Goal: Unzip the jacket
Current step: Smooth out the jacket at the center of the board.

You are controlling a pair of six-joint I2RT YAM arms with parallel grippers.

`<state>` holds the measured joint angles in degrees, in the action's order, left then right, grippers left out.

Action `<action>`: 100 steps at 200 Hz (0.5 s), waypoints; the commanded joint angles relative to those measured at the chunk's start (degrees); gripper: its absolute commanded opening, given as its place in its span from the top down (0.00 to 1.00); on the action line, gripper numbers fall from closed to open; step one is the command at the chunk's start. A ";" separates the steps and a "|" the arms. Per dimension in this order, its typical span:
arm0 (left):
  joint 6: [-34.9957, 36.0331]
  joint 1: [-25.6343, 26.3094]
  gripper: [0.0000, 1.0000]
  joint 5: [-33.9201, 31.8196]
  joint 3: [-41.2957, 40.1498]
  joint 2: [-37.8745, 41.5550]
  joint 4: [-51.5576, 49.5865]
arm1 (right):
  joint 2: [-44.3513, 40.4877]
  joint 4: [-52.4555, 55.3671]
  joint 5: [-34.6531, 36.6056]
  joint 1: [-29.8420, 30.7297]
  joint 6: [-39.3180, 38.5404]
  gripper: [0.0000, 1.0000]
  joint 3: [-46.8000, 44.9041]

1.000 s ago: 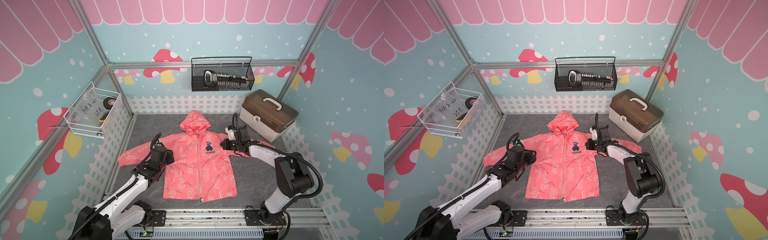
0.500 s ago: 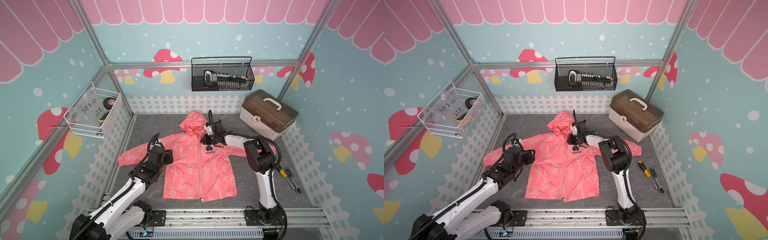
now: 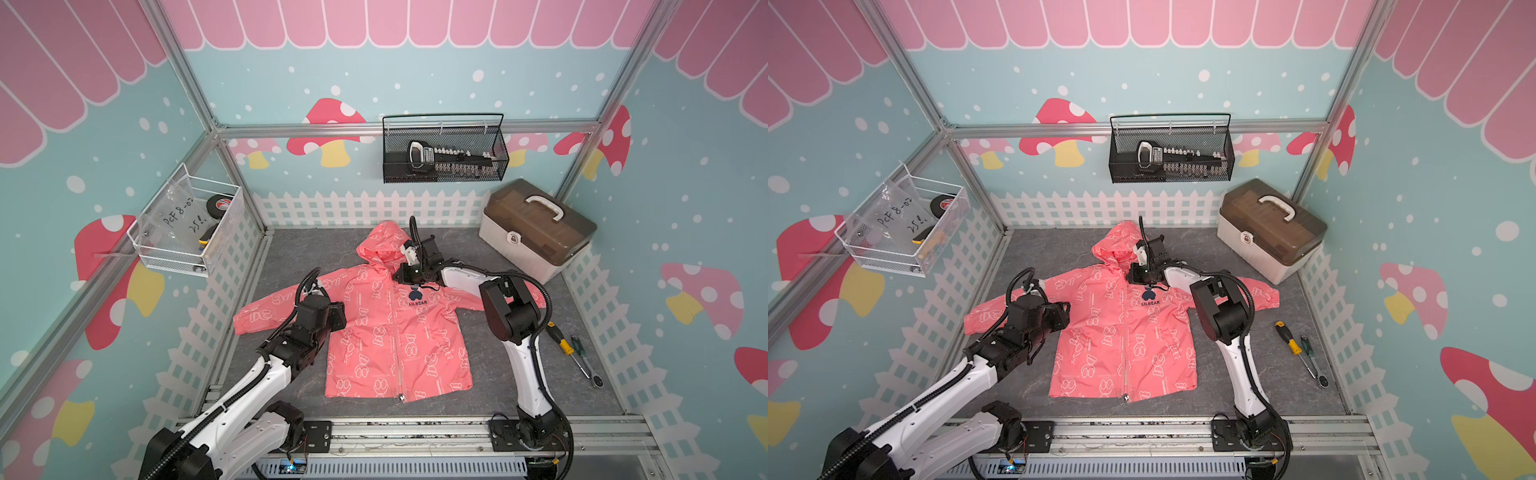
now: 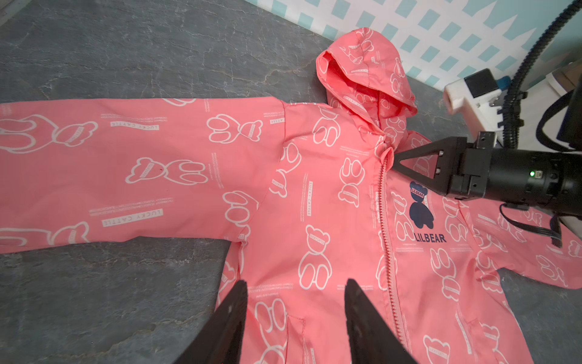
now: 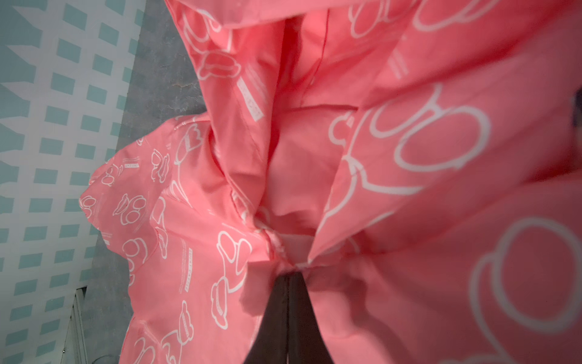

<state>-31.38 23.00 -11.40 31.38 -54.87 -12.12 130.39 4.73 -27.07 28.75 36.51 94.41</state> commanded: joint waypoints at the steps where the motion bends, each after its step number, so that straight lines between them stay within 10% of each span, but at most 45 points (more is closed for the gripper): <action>1: 0.53 0.20 0.49 -0.95 -0.40 -0.71 0.63 | 0.79 -1.61 -1.72 0.68 1.46 0.99 1.29; 100: 0.17 0.19 0.49 -0.16 -1.14 -0.91 0.60 | 9.28 -1.76 -1.19 0.95 3.05 1.00 3.38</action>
<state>-31.24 23.00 -11.38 31.35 -56.27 -11.75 137.23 1.02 -29.45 29.32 39.09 98.45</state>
